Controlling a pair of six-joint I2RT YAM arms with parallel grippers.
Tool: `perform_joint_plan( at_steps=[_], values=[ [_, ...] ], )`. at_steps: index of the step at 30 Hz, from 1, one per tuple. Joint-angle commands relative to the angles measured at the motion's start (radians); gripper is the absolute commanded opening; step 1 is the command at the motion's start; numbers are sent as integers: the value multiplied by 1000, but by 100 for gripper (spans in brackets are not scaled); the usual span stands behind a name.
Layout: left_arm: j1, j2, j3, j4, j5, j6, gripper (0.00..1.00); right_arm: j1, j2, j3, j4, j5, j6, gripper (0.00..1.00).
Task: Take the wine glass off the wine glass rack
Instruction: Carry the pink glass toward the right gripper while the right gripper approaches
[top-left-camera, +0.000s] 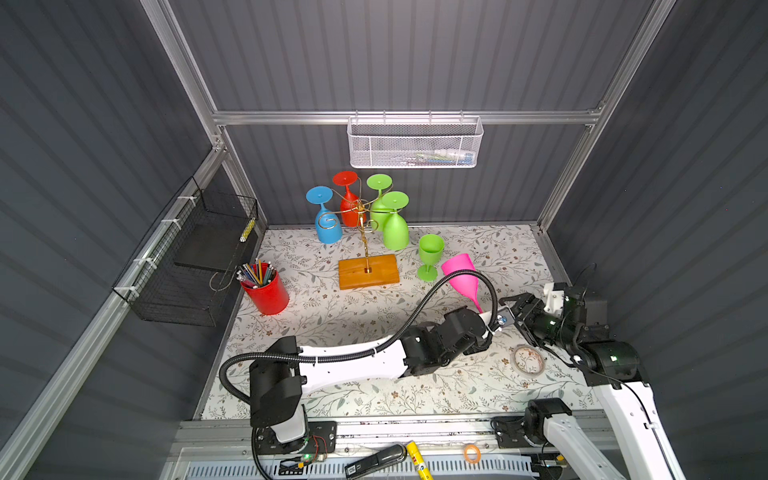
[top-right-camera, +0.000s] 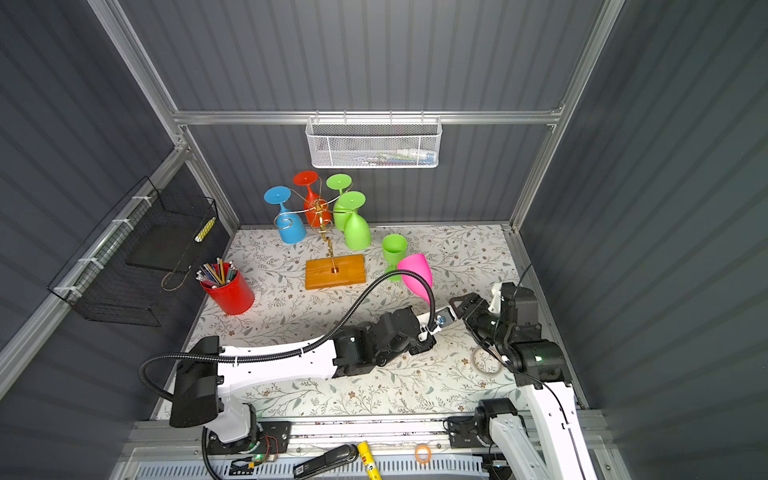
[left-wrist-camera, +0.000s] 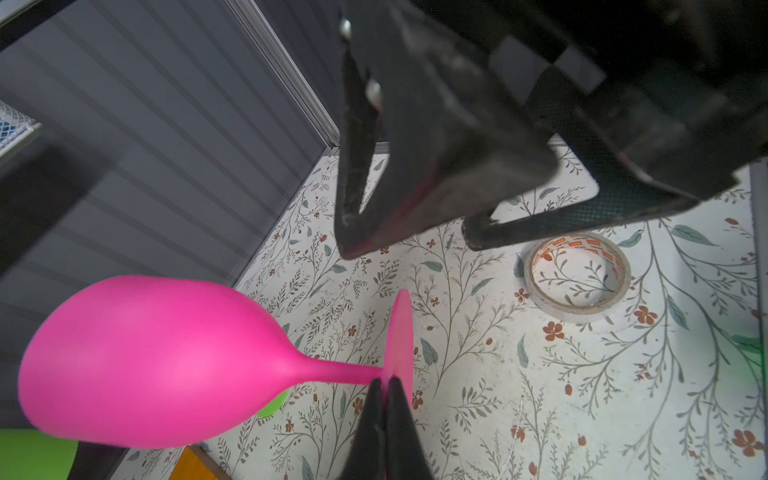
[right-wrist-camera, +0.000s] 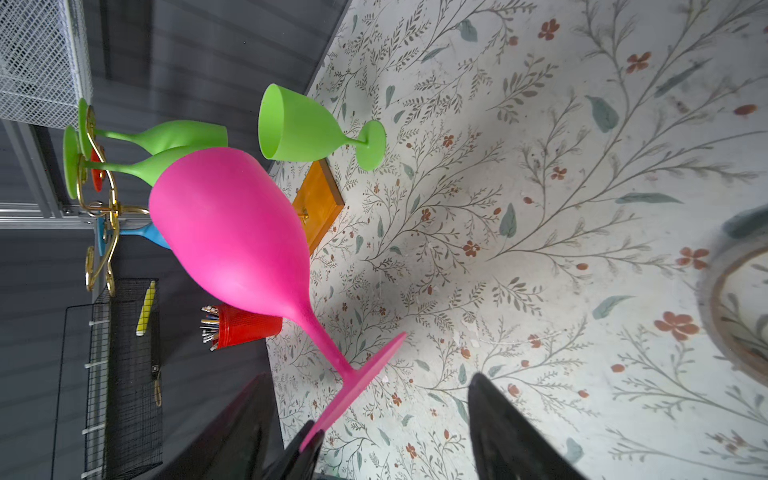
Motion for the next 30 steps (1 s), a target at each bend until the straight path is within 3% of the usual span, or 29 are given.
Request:
perform_joint_plan(
  at_steps=[1,13,30],
  values=[
    [-10,26,-5,73,-33,58,0,-3,17,-10,34,-63,37,69],
    [-20,95,38,131,-72,134,0,-4,45,-62,100,-117,95,48],
    [-20,119,33,215,-102,193,0,-3,70,-106,141,-90,104,28]
  ],
)
